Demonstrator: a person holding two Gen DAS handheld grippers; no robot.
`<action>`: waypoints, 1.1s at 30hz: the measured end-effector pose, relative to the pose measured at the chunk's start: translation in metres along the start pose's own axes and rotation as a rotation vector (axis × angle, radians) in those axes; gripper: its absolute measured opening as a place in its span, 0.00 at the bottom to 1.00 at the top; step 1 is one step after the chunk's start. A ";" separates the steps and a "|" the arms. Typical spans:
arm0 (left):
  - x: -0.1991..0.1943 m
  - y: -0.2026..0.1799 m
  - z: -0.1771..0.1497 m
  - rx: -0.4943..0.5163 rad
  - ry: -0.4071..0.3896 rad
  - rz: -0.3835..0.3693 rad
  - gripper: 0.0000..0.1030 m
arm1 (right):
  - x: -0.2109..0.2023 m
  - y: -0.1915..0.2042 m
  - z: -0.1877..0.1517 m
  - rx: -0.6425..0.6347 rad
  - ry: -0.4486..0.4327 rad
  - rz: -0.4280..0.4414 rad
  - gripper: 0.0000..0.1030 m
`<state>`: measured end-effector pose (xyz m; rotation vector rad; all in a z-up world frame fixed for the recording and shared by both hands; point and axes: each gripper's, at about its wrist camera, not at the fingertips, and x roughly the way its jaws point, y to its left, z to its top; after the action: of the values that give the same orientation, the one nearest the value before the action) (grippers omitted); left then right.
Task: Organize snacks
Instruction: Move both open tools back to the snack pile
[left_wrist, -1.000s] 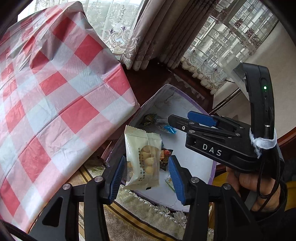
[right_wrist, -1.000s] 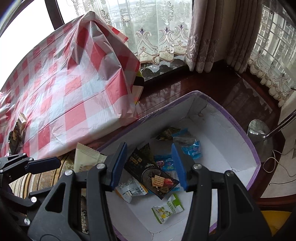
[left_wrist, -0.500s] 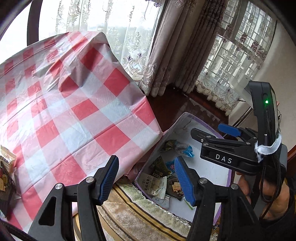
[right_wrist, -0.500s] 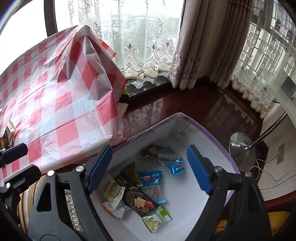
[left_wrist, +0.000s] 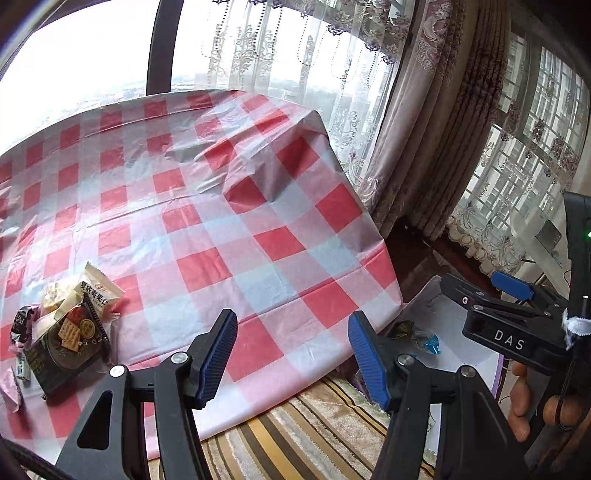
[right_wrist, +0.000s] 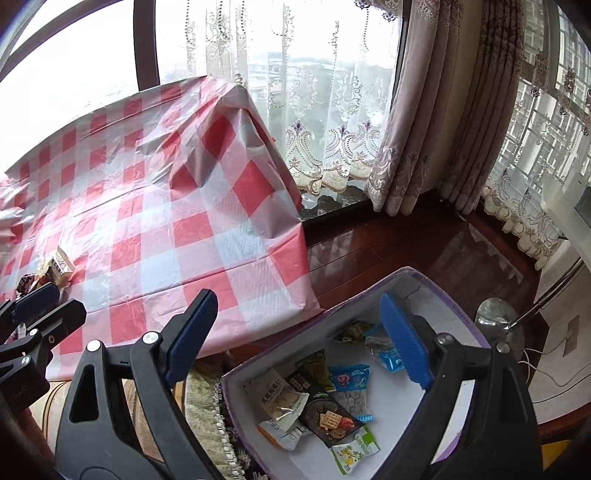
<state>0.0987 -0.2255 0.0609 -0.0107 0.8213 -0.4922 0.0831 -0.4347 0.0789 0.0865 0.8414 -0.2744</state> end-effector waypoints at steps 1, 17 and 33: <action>-0.004 0.005 -0.001 -0.014 -0.008 0.015 0.61 | 0.000 0.006 0.000 -0.002 0.011 0.037 0.88; -0.110 0.063 -0.046 -0.112 -0.072 0.308 0.61 | -0.055 0.093 -0.012 -0.132 -0.086 0.312 0.88; -0.201 0.178 -0.080 -0.381 -0.182 0.497 0.61 | -0.060 0.103 0.007 -0.141 -0.117 0.388 0.90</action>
<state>0.0010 0.0318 0.1113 -0.1953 0.6962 0.1368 0.0785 -0.3243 0.1250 0.0990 0.7088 0.1434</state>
